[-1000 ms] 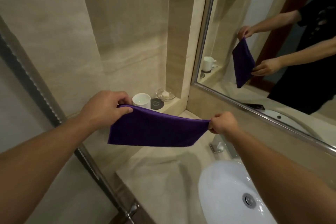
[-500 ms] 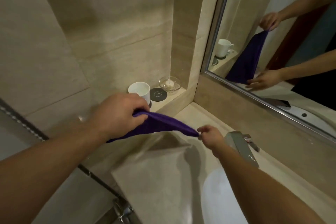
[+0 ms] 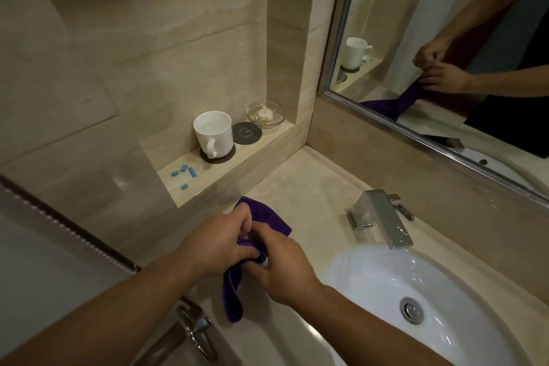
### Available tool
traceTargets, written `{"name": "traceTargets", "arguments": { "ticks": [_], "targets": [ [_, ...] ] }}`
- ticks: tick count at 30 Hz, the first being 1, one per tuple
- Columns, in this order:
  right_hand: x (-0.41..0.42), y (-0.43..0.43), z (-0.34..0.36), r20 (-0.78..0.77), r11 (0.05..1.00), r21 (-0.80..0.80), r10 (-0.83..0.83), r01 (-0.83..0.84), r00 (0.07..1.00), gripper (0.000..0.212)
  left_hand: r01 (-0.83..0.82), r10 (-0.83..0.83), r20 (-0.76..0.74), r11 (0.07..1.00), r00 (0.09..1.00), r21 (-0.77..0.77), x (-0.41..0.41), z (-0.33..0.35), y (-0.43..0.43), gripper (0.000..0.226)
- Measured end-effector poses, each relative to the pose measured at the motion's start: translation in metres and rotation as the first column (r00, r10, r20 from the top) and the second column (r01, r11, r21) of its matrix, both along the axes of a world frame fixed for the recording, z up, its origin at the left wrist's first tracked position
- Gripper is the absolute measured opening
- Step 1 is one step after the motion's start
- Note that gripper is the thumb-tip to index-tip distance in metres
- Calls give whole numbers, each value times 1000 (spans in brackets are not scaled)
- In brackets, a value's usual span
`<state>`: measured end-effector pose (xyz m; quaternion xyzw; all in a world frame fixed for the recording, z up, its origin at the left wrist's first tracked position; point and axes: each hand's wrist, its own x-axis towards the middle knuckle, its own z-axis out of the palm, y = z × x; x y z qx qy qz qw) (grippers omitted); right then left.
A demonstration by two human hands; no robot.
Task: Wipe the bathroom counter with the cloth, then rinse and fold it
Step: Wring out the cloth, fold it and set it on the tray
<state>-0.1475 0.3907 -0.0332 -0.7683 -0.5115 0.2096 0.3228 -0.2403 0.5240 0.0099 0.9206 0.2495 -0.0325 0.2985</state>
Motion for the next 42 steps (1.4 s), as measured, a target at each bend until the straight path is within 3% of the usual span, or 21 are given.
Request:
{"name": "traceTargets", "arguments": {
  "ticks": [3, 5, 8, 11, 14, 18, 22, 25, 29, 34, 39, 42],
  "targets": [
    [-3, 1, 1, 44, 999, 44, -4, 2, 999, 41, -127, 150, 80, 962, 985, -243, -23, -10, -3, 41],
    [-2, 3, 7, 18, 994, 77, -81, 79, 997, 26, -217, 294, 149, 895, 944, -390, -44, -22, -8, 67],
    [2, 9, 21, -118, 969, 64, -231, 239, 966, 17, -325, 349, 66, 916, 935, -233, -69, -46, -18, 87],
    [5, 14, 41, -226, 961, 33, -261, 275, 939, 19, -361, 363, 25, 931, 932, -51, -75, -63, -18, 48],
    [15, 14, 62, -210, 971, -6, -236, 240, 949, 17, -435, 456, 134, 886, 880, -157, -72, -49, -3, 17],
    [38, -1, 78, -187, 970, -62, -244, 237, 951, 20, -330, 403, 233, 896, 885, -298, -75, -11, 16, 33],
    [45, -30, 82, -149, 981, -144, -149, 128, 978, 25, -269, 387, 275, 884, 880, -382, -81, 12, 27, 34],
    [48, -41, 88, -189, 980, -165, -145, 114, 971, 25, -218, 377, 279, 857, 883, -467, -73, 33, 24, 51],
    [55, -35, 106, -216, 973, -205, -154, 110, 964, 29, -161, 317, 274, 868, 908, -470, -57, 45, 24, 34],
    [71, -24, 126, -252, 944, -247, -281, 219, 926, 19, -183, 380, 278, 821, 882, -541, -37, 58, 33, 11],
    [100, -4, 157, -156, 908, -185, -405, 376, 901, 16, -195, 455, 366, 803, 812, -563, 0, 79, 46, 27],
    [111, -3, 177, -121, 892, -90, -451, 442, 884, 21, -168, 418, 470, 858, 778, -485, 18, 93, 47, 31]
  ]
}}
